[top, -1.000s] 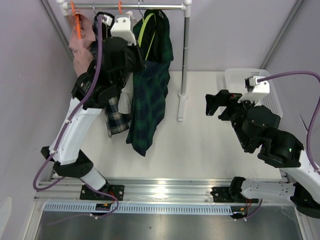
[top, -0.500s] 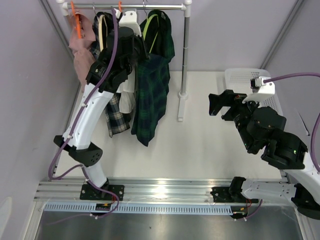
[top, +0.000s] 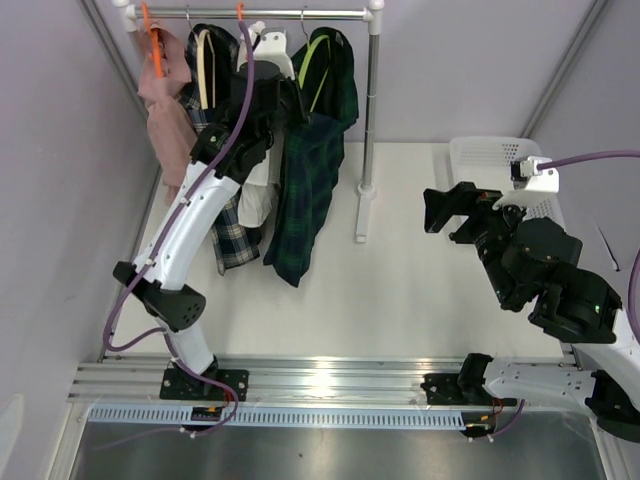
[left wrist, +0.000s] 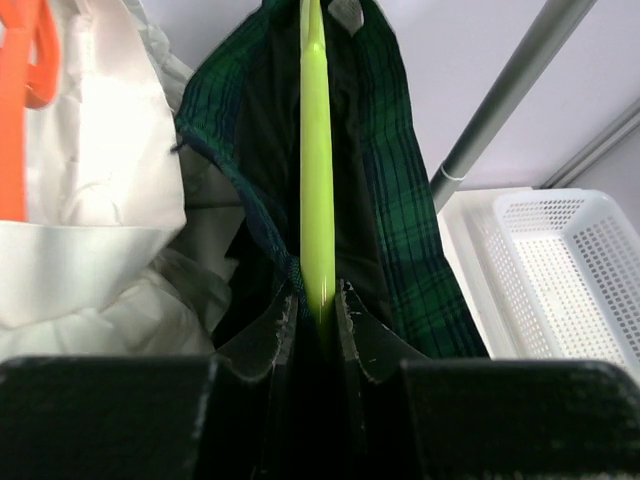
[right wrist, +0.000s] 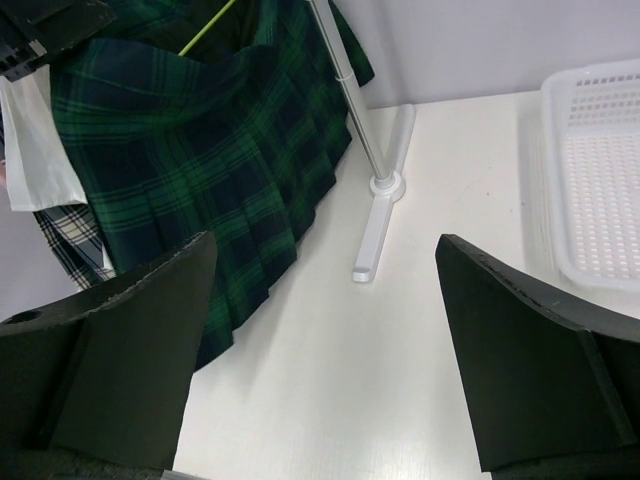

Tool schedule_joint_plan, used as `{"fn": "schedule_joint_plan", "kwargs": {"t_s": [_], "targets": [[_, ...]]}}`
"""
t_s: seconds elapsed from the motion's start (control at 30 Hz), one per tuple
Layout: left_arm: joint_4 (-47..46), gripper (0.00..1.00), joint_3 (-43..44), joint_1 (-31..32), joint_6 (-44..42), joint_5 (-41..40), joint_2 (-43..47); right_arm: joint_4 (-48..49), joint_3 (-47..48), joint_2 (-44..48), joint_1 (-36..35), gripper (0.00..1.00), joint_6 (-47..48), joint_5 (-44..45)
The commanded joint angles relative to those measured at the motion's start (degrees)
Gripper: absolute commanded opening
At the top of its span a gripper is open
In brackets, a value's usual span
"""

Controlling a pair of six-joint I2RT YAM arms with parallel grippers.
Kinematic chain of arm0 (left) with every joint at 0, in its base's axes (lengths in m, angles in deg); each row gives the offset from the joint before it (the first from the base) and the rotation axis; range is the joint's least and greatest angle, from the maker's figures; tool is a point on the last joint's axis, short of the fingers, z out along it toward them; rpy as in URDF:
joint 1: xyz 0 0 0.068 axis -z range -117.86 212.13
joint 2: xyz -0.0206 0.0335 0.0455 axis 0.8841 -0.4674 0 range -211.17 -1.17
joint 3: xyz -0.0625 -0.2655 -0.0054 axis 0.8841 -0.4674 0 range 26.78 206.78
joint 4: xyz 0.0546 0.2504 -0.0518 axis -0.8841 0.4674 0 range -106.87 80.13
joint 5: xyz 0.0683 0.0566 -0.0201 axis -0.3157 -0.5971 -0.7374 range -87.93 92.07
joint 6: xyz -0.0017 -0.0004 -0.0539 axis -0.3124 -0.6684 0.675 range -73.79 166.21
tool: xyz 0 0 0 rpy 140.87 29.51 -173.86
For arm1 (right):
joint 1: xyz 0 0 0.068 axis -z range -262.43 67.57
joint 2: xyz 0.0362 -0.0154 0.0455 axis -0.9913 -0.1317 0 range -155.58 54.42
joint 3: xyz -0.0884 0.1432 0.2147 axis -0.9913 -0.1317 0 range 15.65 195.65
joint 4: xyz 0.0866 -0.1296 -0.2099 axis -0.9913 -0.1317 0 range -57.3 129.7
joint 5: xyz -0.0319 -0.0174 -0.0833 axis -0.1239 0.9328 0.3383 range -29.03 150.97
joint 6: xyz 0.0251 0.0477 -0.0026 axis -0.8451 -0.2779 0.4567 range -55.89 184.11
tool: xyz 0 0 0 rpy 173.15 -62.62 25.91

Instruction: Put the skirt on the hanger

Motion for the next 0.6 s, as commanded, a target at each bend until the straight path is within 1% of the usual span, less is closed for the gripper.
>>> {"fn": "schedule_joint_plan", "kwargs": {"t_s": [0.0,0.07,0.1,0.17,0.23,0.33,0.37,0.4,0.43,0.5,0.57], "targets": [[-9.7,0.0,-4.7,-0.4,1.7,2.7,5.9,1.4,-0.8,0.4,0.3,0.96,-0.4,0.3],[-10.0,0.06,-6.1,-0.4,1.4,3.4,7.1,1.4,-0.9,0.3,0.3,0.96,-0.6,-0.2],[-9.9,0.19,-6.6,-0.2,0.8,3.7,8.0,1.4,-1.2,0.4,0.5,0.96,-0.6,-0.4],[-9.3,0.36,-6.1,-0.2,0.1,4.9,8.7,1.6,-1.5,0.5,0.6,0.96,-0.6,-0.9],[-8.0,0.56,-5.8,-0.2,-0.9,5.9,9.9,1.9,-2.1,0.6,0.6,0.97,-0.7,-1.9],[-7.1,0.66,-6.5,-0.2,-2.2,8.6,12.9,1.3,-2.6,0.3,0.7,0.98,-1.2,-4.5],[-6.6,0.68,-6.6,-0.1,-2.3,9.5,13.9,1.1,-2.6,0.1,0.8,0.99,-1.4,-5.0],[-6.3,0.89,-7.5,-0.1,-2.6,10.2,15.1,1.0,-2.9,0.1,0.8,0.99,-1.6,-5.5],[-6.1,0.96,-8.8,-0.2,-2.8,11.0,17.7,0.5,-3.1,0.0,1.0,0.99,-2.1,-6.8],[-5.0,0.97,-11.0,-0.2,-3.0,12.8,20.5,0.4,-3.8,-0.4,1.3,0.99,-2.4,-8.5],[-4.7,0.98,-14.6,-0.2,-3.0,13.8,25.9,-0.9,-3.8,-0.9,1.9,0.99,-3.7,-10.4]]}}
